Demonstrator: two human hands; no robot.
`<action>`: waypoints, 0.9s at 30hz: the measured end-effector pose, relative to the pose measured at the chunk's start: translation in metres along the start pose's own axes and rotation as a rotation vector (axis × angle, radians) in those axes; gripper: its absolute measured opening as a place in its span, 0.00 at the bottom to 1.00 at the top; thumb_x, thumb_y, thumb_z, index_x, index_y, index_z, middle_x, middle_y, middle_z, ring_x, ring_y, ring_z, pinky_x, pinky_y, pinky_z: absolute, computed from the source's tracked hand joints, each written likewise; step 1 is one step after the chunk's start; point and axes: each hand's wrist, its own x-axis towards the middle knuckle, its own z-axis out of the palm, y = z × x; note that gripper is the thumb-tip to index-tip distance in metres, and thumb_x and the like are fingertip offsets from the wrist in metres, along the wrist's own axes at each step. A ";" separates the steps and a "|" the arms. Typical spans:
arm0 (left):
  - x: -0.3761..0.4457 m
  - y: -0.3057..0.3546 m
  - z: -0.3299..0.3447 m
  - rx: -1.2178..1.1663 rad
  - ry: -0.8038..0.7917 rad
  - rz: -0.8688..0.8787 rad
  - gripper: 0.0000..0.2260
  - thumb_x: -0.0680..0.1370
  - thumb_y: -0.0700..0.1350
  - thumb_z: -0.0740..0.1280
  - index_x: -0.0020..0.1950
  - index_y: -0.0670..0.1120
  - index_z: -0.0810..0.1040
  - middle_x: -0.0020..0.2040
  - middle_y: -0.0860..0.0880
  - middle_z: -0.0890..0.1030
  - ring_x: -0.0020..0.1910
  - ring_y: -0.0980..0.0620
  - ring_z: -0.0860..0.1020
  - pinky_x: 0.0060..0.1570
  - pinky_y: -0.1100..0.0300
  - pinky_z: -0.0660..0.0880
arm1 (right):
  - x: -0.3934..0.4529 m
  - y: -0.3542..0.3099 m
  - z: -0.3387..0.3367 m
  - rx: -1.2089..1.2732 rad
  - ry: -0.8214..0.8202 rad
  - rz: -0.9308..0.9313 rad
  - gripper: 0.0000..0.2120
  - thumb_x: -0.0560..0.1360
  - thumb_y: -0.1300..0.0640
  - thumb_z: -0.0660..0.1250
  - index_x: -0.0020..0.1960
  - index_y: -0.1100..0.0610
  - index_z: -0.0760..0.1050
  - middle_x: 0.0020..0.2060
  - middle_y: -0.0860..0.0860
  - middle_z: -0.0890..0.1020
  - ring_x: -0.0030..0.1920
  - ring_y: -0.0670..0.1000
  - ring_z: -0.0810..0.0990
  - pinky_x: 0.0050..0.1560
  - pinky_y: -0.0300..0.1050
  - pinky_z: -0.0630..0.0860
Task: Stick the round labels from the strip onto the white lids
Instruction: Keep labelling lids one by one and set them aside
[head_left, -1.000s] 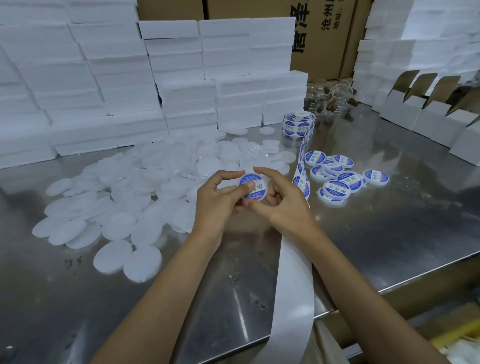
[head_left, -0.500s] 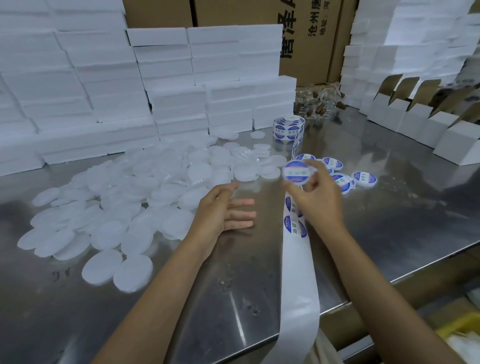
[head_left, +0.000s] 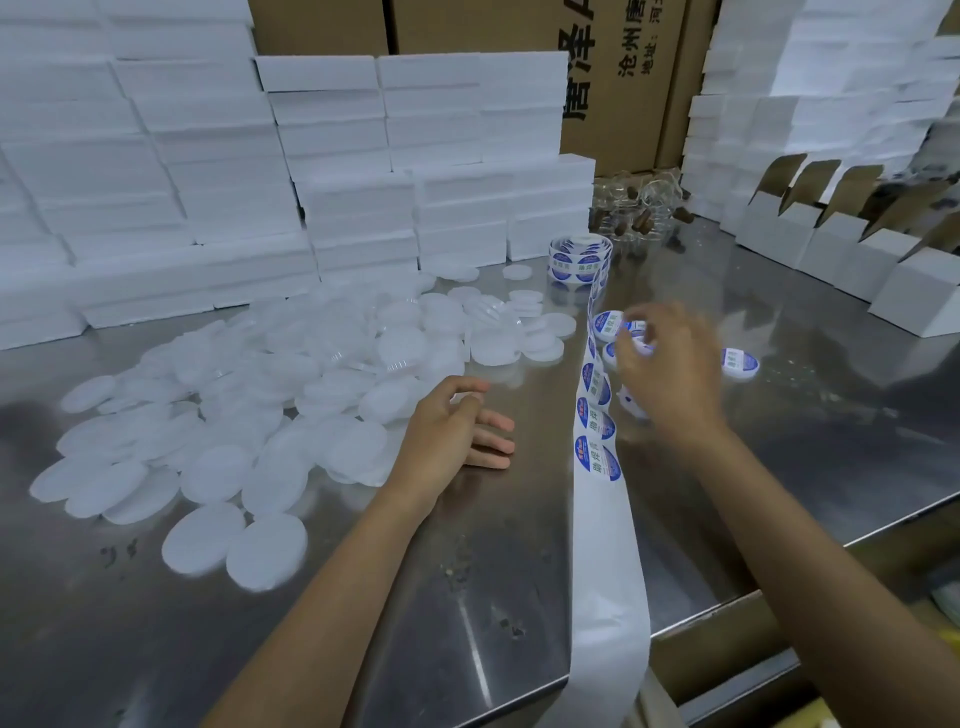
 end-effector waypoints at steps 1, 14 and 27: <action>0.001 0.000 0.001 0.009 0.005 0.007 0.09 0.86 0.41 0.57 0.61 0.44 0.76 0.39 0.45 0.85 0.35 0.45 0.84 0.31 0.55 0.82 | 0.005 -0.009 0.006 0.000 -0.067 -0.088 0.10 0.76 0.57 0.66 0.54 0.56 0.82 0.49 0.54 0.81 0.54 0.58 0.75 0.57 0.55 0.70; 0.007 0.000 -0.004 -0.022 -0.008 0.006 0.09 0.86 0.40 0.56 0.61 0.45 0.75 0.40 0.44 0.85 0.35 0.44 0.84 0.31 0.54 0.82 | 0.046 -0.042 0.075 -0.346 -0.509 -0.183 0.08 0.76 0.55 0.67 0.52 0.49 0.83 0.54 0.52 0.80 0.63 0.54 0.69 0.62 0.51 0.61; 0.005 0.001 -0.004 -0.063 0.032 -0.004 0.07 0.84 0.40 0.61 0.59 0.45 0.77 0.49 0.41 0.84 0.39 0.45 0.86 0.36 0.51 0.84 | 0.047 -0.049 0.026 0.361 -0.581 0.120 0.05 0.81 0.61 0.61 0.50 0.56 0.76 0.45 0.50 0.80 0.49 0.50 0.77 0.57 0.47 0.72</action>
